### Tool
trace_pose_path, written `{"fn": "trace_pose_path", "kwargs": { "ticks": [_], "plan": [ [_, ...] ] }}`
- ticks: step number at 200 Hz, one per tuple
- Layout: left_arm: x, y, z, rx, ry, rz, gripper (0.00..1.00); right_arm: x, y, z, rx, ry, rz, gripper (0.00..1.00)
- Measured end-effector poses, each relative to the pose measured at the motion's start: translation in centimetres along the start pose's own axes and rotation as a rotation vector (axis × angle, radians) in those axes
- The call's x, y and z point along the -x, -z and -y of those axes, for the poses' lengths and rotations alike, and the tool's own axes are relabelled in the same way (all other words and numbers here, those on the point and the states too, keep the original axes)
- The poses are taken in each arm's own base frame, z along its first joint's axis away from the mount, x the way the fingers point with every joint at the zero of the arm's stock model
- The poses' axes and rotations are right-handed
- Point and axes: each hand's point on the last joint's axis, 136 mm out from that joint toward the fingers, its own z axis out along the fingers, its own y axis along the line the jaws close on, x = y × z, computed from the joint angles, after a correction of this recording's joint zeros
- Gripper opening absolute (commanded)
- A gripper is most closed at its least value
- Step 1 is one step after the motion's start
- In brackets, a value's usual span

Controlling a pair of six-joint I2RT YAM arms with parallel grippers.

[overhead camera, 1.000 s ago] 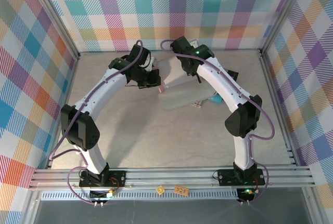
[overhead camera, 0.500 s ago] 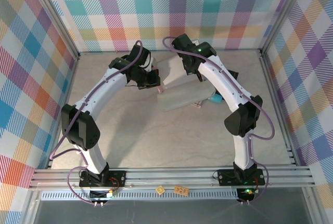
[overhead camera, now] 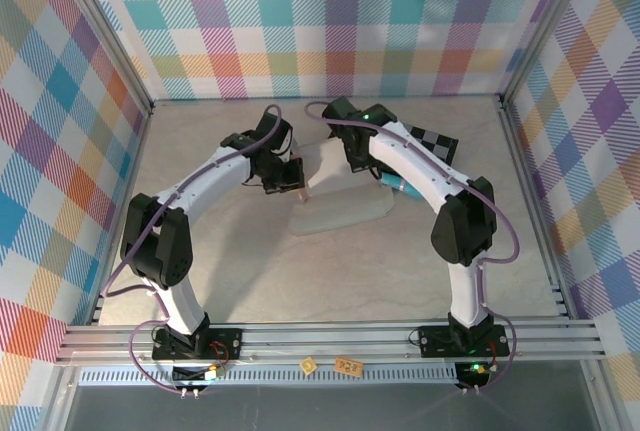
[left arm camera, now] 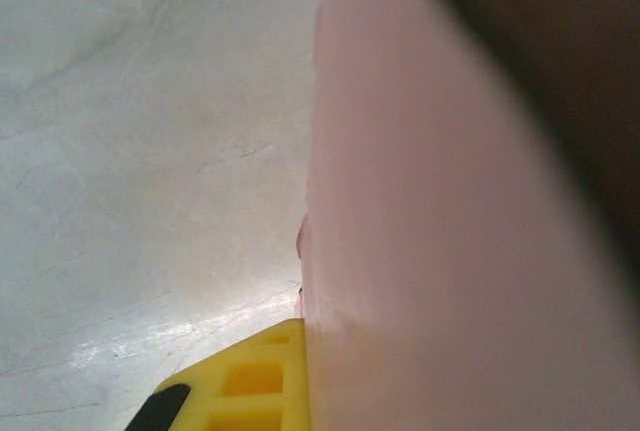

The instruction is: Fold the paper box

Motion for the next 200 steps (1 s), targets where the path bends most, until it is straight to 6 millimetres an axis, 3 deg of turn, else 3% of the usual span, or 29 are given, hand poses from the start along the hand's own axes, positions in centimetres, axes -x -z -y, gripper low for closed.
{"fn": "trace_pose_path", "kwargs": {
  "ticks": [40,75,125,200],
  "plan": [
    [-2.1,-2.5,-2.5,0.043,0.033,-0.037,0.08,-2.5,-2.0,-2.4,0.011,0.009,-0.036,0.0],
    [-3.3,-4.4,-4.0,0.055,0.059,-0.04,0.12,-3.4,-2.4,-3.6,0.029,0.028,-0.047,0.0],
    [-2.6,-5.7,-4.7,0.068,0.073,0.009,0.27,-4.3,-4.0,-4.6,0.022,0.051,-0.085,0.0],
    [-1.4,-6.1,-4.6,0.067,0.057,0.057,0.19,-4.7,-4.6,-4.7,0.013,0.062,-0.1,0.0]
  ]
}}
